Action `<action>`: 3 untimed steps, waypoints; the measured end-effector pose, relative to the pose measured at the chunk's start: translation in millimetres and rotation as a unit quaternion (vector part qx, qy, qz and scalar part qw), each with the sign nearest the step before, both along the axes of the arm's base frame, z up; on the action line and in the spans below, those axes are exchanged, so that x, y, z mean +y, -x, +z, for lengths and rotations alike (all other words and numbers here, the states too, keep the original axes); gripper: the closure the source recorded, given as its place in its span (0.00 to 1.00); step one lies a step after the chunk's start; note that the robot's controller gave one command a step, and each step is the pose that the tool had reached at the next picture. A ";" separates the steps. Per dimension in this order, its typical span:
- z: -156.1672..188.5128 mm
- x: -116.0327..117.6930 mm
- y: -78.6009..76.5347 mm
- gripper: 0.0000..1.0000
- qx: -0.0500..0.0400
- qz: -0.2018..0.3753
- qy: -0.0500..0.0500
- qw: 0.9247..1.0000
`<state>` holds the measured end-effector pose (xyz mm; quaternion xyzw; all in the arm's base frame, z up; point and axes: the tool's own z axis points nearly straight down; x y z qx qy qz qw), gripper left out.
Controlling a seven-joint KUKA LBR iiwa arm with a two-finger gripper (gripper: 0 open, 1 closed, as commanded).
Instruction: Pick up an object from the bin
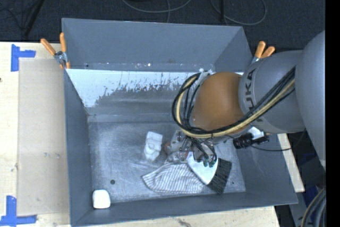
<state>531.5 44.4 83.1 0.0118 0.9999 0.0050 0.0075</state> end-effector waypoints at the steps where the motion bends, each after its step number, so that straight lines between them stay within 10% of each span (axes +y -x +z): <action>1: -5.1 -1.8 2.7 0.00 0.003 -0.001 0.002 1.000; 3: -5.2 -1.1 27.0 0.00 -0.007 0.014 0.002 1.000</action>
Offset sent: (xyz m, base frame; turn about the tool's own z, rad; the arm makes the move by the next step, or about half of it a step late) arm 0.0000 0.0000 0.0000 0.0000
